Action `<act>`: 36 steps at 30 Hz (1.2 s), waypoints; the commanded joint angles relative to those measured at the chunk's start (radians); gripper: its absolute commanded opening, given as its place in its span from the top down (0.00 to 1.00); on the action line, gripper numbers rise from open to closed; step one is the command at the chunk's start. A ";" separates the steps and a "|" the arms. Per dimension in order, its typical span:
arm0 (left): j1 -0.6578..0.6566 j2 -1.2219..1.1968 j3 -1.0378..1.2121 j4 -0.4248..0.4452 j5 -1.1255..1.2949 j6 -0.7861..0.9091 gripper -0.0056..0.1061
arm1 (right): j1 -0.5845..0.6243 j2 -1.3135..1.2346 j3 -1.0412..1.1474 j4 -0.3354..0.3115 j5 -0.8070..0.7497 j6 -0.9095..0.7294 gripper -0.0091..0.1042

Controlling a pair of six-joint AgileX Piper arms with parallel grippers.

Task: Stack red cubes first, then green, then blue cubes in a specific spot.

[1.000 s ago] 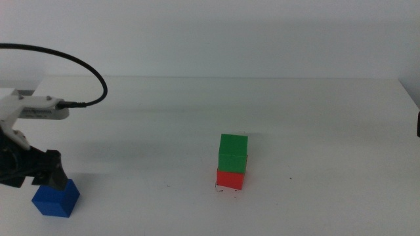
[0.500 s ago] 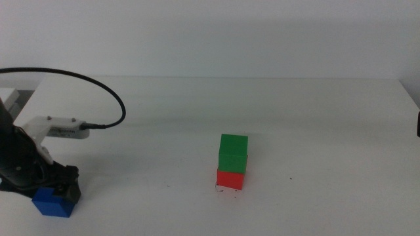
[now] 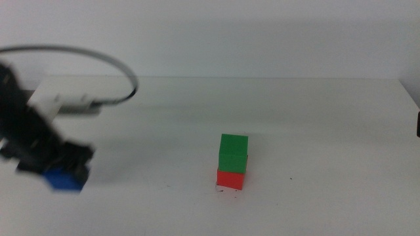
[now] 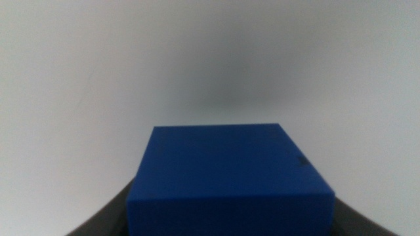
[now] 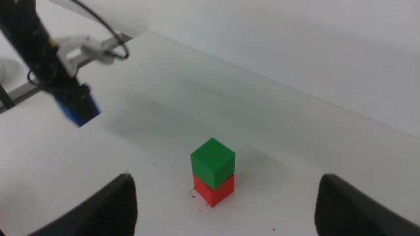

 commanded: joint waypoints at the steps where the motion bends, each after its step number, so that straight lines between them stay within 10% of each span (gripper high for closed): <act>1: -0.123 -0.054 -0.092 0.050 0.080 -0.175 0.97 | 0.002 -0.001 0.006 -0.004 -0.005 -0.005 0.16; 14: -0.716 0.206 -0.727 0.240 0.264 -0.754 0.97 | 0.002 -0.001 0.006 -0.004 -0.005 -0.005 0.16; 36: -0.755 0.388 -0.816 0.197 0.264 -0.732 0.97 | 0.002 -0.001 0.006 -0.004 -0.005 -0.005 0.16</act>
